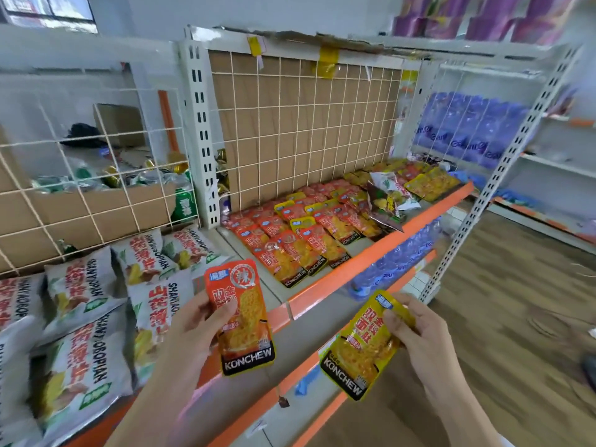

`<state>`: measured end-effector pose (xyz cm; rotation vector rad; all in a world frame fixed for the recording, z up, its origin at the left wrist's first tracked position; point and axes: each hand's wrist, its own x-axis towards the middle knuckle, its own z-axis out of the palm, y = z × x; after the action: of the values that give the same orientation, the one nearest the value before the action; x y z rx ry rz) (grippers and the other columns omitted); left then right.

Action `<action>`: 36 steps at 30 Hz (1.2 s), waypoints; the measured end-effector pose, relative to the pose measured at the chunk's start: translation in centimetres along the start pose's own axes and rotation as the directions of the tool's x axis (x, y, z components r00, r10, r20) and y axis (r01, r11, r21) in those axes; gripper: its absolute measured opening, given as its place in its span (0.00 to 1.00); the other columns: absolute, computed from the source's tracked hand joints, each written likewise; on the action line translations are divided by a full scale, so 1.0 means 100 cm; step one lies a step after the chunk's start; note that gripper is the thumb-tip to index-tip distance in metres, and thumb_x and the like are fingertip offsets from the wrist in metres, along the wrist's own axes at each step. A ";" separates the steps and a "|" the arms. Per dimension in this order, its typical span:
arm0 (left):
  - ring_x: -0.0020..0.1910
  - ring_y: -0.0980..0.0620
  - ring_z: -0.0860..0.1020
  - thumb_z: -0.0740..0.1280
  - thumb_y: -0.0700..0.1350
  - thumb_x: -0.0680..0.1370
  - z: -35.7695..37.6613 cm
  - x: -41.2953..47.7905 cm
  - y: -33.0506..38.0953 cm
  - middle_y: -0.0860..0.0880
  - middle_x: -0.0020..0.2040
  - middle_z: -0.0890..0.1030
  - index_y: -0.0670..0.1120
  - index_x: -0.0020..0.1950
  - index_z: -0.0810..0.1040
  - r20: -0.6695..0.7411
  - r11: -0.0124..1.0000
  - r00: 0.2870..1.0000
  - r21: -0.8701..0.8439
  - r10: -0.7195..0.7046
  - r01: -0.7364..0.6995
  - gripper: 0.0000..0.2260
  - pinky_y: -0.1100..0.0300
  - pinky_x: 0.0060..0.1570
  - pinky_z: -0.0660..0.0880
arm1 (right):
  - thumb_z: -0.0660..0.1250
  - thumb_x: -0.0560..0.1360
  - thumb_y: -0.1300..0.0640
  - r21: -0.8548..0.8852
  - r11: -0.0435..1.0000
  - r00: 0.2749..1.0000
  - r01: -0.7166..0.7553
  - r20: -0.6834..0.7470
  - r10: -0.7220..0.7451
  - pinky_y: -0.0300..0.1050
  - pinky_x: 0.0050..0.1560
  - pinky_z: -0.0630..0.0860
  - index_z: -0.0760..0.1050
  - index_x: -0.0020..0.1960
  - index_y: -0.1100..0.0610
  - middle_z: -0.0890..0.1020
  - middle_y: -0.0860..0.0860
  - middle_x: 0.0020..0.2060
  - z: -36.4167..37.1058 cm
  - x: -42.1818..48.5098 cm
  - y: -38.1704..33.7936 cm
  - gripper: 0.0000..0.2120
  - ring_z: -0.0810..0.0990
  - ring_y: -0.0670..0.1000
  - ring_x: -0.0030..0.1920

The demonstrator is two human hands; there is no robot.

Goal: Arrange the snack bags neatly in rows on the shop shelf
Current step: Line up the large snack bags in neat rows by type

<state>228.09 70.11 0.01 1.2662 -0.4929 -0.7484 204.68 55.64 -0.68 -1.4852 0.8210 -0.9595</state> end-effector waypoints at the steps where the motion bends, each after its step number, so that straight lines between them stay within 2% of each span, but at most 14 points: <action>1: 0.44 0.48 0.82 0.72 0.46 0.66 0.007 0.010 0.000 0.47 0.47 0.84 0.48 0.49 0.81 0.018 1.000 1.000 -0.001 -0.003 0.003 0.12 0.60 0.37 0.76 | 0.69 0.68 0.41 -0.014 1.000 1.000 0.012 0.005 -0.012 0.35 0.35 0.76 0.79 0.47 0.53 0.83 0.50 0.35 -0.004 0.012 0.000 0.16 0.80 0.47 0.35; 3: 0.45 0.48 0.82 0.78 0.51 0.61 0.021 0.029 0.000 0.49 0.47 0.84 0.50 0.46 0.83 0.062 1.000 0.998 0.016 0.000 -0.001 0.16 0.63 0.37 0.77 | 0.68 0.69 0.45 -0.023 1.000 1.000 0.019 -0.018 -0.019 0.37 0.37 0.75 0.80 0.46 0.52 0.83 0.50 0.35 -0.009 0.033 0.000 0.12 0.79 0.48 0.36; 7: 0.50 0.48 0.81 0.77 0.50 0.63 0.045 0.065 -0.004 0.51 0.46 0.85 0.51 0.44 0.83 0.061 0.999 0.998 0.052 -0.014 0.011 0.11 0.51 0.52 0.75 | 0.66 0.71 0.54 -0.039 0.999 0.999 0.021 -0.047 -0.023 0.44 0.41 0.74 0.80 0.46 0.48 0.83 0.51 0.37 -0.021 0.066 0.009 0.06 0.78 0.49 0.37; 9: 0.49 0.48 0.81 0.73 0.48 0.64 0.055 0.079 -0.008 0.52 0.44 0.85 0.50 0.44 0.82 0.038 0.999 0.999 0.038 -0.028 0.026 0.10 0.49 0.55 0.74 | 0.67 0.71 0.49 -0.031 0.999 0.997 0.021 -0.073 -0.023 0.45 0.41 0.74 0.80 0.47 0.47 0.82 0.53 0.38 -0.028 0.079 0.013 0.06 0.78 0.50 0.38; 12: 0.48 0.50 0.82 0.71 0.47 0.65 0.075 0.094 -0.012 0.52 0.45 0.85 0.48 0.47 0.81 0.049 0.997 0.999 0.076 -0.021 0.018 0.12 0.52 0.52 0.74 | 0.71 0.62 0.33 -0.047 0.998 0.995 0.038 -0.088 -0.042 0.46 0.41 0.74 0.80 0.48 0.47 0.82 0.55 0.39 -0.041 0.101 0.022 0.23 0.78 0.51 0.38; 15: 0.49 0.50 0.82 0.73 0.51 0.65 0.092 0.108 -0.019 0.50 0.47 0.84 0.48 0.47 0.82 0.047 0.996 0.999 0.089 -0.001 -0.003 0.14 0.55 0.48 0.74 | 0.71 0.59 0.32 -0.044 0.998 0.996 0.049 -0.076 -0.052 0.49 0.41 0.70 0.80 0.47 0.47 0.78 0.54 0.35 -0.056 0.128 0.034 0.24 0.73 0.52 0.36; 18: 0.51 0.45 0.81 0.70 0.45 0.68 0.112 0.125 -0.029 0.48 0.49 0.84 0.46 0.51 0.81 0.002 0.993 1.000 0.118 -0.003 0.003 0.13 0.50 0.51 0.75 | 0.68 0.58 0.28 -0.075 0.996 0.998 0.057 -0.033 -0.060 0.51 0.40 0.66 0.79 0.48 0.48 0.73 0.56 0.34 -0.076 0.159 0.042 0.29 0.69 0.53 0.36; 24: 0.47 0.49 0.81 0.68 0.39 0.73 0.176 0.152 -0.045 0.51 0.43 0.85 0.48 0.47 0.80 -0.100 0.987 0.995 0.160 0.015 0.001 0.06 0.54 0.48 0.75 | 0.70 0.72 0.49 -0.084 0.995 0.996 0.055 0.075 -0.049 0.49 0.37 0.66 0.79 0.48 0.47 0.72 0.56 0.31 -0.128 0.221 0.041 0.06 0.69 0.53 0.34; 25: 0.48 0.49 0.81 0.68 0.39 0.73 0.187 0.158 -0.049 0.52 0.43 0.84 0.49 0.46 0.80 -0.108 0.983 0.994 0.186 0.017 0.004 0.06 0.53 0.48 0.75 | 0.70 0.72 0.48 -0.074 0.995 0.995 0.059 0.090 -0.053 0.49 0.37 0.66 0.79 0.48 0.47 0.72 0.57 0.32 -0.136 0.231 0.040 0.06 0.69 0.53 0.34; 28: 0.46 0.46 0.79 0.70 0.41 0.74 0.217 0.173 -0.059 0.55 0.40 0.84 0.51 0.42 0.80 -0.154 0.965 0.987 0.263 0.038 0.004 0.05 0.46 0.52 0.72 | 0.69 0.64 0.34 -0.072 0.996 0.992 0.058 0.117 -0.049 0.50 0.38 0.65 0.78 0.49 0.48 0.71 0.56 0.32 -0.161 0.259 0.039 0.22 0.68 0.53 0.35; 30: 0.40 0.49 0.76 0.69 0.40 0.75 0.235 0.181 -0.062 0.58 0.33 0.81 0.51 0.40 0.77 -0.214 0.959 0.976 0.284 0.046 0.017 0.07 0.51 0.47 0.70 | 0.70 0.68 0.40 -0.076 0.995 0.989 0.067 0.136 -0.056 0.48 0.38 0.64 0.78 0.47 0.47 0.70 0.53 0.29 -0.171 0.276 0.037 0.14 0.67 0.52 0.34; 32: 0.39 0.49 0.74 0.68 0.40 0.75 0.246 0.190 -0.065 0.53 0.35 0.80 0.49 0.39 0.75 -0.268 0.957 0.962 0.288 0.053 0.028 0.07 0.55 0.42 0.69 | 0.70 0.71 0.49 -0.066 0.994 0.980 0.084 0.187 -0.071 0.47 0.37 0.66 0.79 0.46 0.47 0.71 0.53 0.30 -0.176 0.291 0.037 0.04 0.68 0.51 0.33; 34: 0.42 0.48 0.74 0.69 0.42 0.75 0.254 0.200 -0.066 0.43 0.42 0.78 0.47 0.45 0.75 -0.274 0.942 0.960 0.332 0.049 0.046 0.03 0.53 0.43 0.70 | 0.69 0.74 0.58 -0.030 0.997 0.975 0.074 0.213 -0.066 0.44 0.35 0.67 0.79 0.44 0.50 0.73 0.52 0.29 -0.177 0.301 0.039 0.04 0.69 0.49 0.33; 36: 0.42 0.47 0.76 0.68 0.41 0.75 0.261 0.210 -0.068 0.42 0.44 0.80 0.49 0.57 0.75 -0.292 0.917 0.954 0.396 0.074 0.050 0.11 0.53 0.44 0.71 | 0.66 0.74 0.63 -0.010 0.998 0.970 0.060 0.235 -0.056 0.43 0.35 0.68 0.78 0.44 0.51 0.74 0.50 0.30 -0.175 0.310 0.040 0.07 0.70 0.49 0.33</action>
<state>222.31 36.49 -1.52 1.7276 -0.4131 -0.4385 202.08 19.92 -0.18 -1.6094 0.6182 -0.8024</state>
